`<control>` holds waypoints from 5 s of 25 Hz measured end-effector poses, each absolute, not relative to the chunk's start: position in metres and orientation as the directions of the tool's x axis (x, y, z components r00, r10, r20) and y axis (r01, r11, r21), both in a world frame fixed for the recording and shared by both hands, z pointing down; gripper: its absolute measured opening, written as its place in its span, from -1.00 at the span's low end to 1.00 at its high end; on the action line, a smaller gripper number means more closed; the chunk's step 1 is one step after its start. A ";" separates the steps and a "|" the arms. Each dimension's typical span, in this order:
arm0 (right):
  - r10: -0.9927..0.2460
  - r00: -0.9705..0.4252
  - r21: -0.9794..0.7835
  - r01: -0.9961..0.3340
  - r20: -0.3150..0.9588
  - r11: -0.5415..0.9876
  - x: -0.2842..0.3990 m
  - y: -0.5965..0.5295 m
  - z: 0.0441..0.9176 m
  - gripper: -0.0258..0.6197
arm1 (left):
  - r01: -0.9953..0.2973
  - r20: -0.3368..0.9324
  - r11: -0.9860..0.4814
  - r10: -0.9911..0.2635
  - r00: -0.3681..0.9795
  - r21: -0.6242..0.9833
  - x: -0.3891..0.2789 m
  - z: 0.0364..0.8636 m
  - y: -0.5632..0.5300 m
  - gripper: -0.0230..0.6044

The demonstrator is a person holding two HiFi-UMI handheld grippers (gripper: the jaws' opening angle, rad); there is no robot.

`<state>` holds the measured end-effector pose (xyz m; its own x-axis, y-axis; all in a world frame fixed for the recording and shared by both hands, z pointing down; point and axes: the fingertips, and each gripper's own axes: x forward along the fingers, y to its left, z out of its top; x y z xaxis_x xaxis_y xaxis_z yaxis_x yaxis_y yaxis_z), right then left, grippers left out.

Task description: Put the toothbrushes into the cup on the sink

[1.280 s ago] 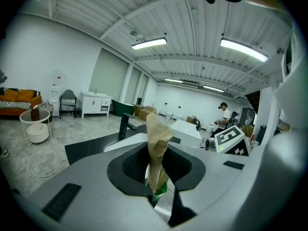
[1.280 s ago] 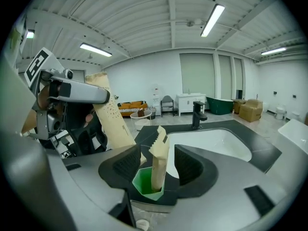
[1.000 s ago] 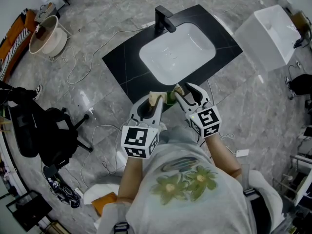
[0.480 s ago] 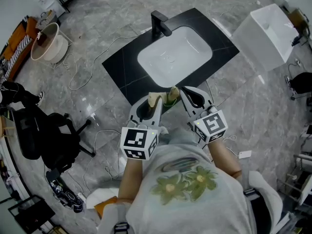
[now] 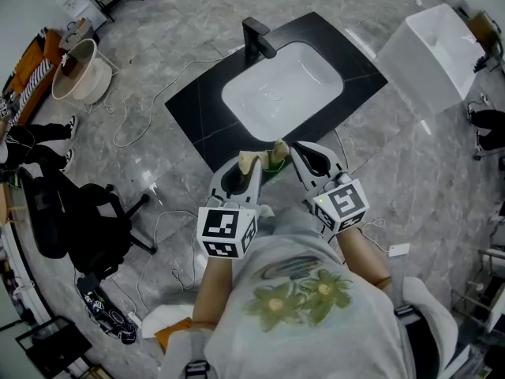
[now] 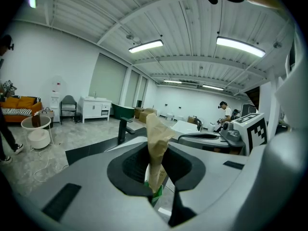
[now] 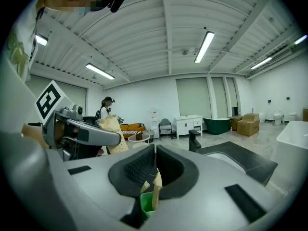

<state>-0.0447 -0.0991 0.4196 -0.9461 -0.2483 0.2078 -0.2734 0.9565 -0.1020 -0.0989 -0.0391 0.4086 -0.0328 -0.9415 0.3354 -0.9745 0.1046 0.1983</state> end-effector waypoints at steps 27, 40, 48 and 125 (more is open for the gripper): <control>-0.242 -0.943 -0.122 -0.275 0.229 0.954 -0.048 -0.109 0.427 -0.77 | -0.969 0.391 0.106 -0.920 -0.011 0.222 -0.102 0.440 -0.055 -0.65; -0.249 -0.939 -0.128 -0.284 0.238 0.950 -0.051 -0.112 0.433 -0.77 | -0.973 0.411 0.096 -0.912 0.000 0.212 -0.102 0.453 -0.060 -0.65; -0.253 -0.934 -0.130 -0.291 0.251 0.948 -0.053 -0.113 0.439 -0.77 | -0.973 0.417 0.087 -0.909 0.011 0.215 -0.104 0.461 -0.062 -0.64; -0.250 -0.919 -0.142 -0.304 0.306 0.942 -0.045 -0.115 0.457 -0.77 | -0.994 0.582 0.090 -0.813 -0.034 0.067 -0.096 0.555 -0.075 -0.66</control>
